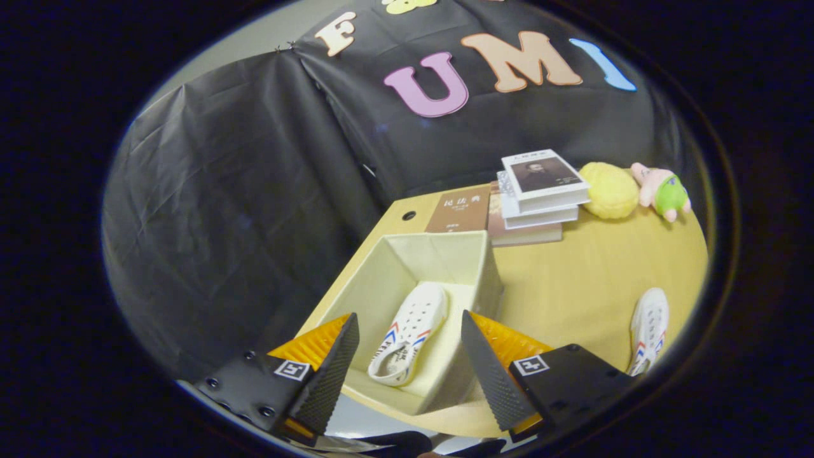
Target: Open the storage box then place both shoes into the box .Put the left shoe in first, then the right shoe, with the right side of both shoes facing outward in a uniform manner.
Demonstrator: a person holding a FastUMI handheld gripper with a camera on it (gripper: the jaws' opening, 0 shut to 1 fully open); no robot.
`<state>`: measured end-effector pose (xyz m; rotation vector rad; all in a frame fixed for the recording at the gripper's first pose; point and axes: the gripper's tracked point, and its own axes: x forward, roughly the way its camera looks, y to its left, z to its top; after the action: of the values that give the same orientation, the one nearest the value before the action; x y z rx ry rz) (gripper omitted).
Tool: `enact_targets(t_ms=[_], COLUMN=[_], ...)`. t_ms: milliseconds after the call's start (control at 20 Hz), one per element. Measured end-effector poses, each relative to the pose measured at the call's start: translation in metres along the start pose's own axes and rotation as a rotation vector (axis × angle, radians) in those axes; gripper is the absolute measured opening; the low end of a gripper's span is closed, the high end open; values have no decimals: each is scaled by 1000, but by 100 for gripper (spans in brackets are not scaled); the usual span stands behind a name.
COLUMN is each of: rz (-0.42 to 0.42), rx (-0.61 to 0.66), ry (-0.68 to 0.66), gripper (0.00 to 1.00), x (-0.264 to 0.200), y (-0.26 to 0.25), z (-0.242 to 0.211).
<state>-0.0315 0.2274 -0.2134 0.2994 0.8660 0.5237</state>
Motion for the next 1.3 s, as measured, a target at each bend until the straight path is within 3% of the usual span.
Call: enact_targets(t_ms=[600, 1300], rz=[-256, -474], rx=[-130, -62], ry=[-56, -9], gripper=[99, 100], x=[-76, -143], y=[-143, -285], z=[7, -28])
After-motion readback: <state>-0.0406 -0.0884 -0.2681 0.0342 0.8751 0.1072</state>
